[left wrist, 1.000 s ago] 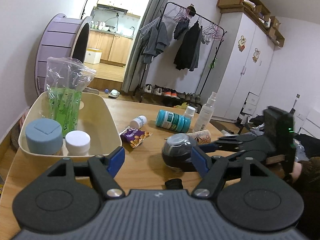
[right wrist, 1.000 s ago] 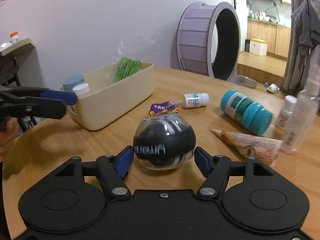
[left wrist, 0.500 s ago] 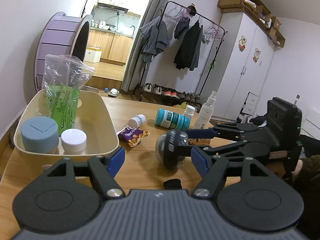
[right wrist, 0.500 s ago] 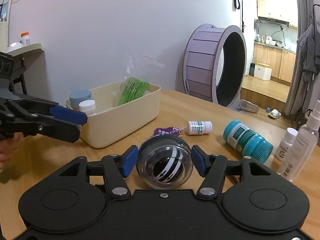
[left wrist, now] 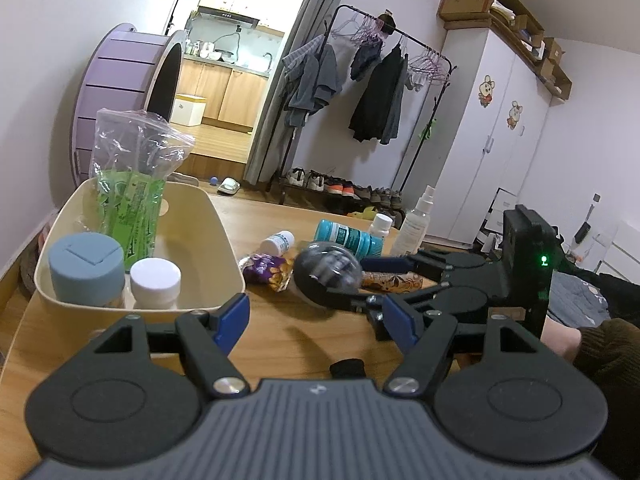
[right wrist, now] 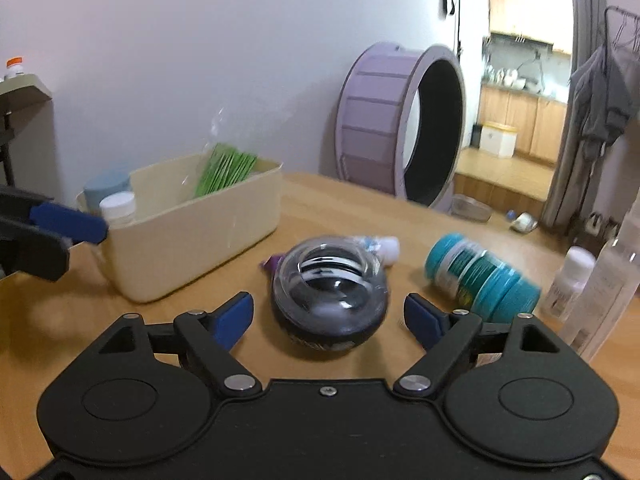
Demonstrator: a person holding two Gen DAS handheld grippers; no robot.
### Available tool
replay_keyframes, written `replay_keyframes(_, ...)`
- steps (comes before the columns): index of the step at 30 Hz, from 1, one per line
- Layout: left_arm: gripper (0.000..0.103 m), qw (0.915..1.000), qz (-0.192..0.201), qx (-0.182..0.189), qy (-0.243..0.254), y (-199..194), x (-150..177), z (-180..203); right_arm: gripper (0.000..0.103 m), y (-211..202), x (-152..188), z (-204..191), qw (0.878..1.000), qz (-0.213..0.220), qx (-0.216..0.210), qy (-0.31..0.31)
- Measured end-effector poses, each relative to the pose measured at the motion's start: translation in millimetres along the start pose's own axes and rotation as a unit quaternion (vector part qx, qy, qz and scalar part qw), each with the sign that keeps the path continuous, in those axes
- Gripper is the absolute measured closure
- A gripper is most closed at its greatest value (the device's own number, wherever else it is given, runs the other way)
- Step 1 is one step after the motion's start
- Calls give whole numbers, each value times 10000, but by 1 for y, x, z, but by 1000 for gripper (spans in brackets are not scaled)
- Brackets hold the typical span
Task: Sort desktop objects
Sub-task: 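Lift the wrist ball off the table with the right gripper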
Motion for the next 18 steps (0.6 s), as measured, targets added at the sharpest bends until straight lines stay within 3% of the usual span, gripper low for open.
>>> replay_keyframes(12, 31, 10000, 34, -31, 19, -1, -1, 1, 21, 16, -9, 6, 9996, -100, -209, -159)
replay_keyframes(18, 31, 10000, 9, -54, 43, -1, 0, 1, 32, 25, -9, 9, 9988, -295, -399, 45)
Point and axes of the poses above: each gripper's, at about its wrist camera, not at the fingertips, and y roughly the way its jaws point, z to its right, x to its underside, the point moved 8 cm from there along y, roughly the way its jaws point, and after that the axes turned 13 degrees about -z, right-handed, at the moved point
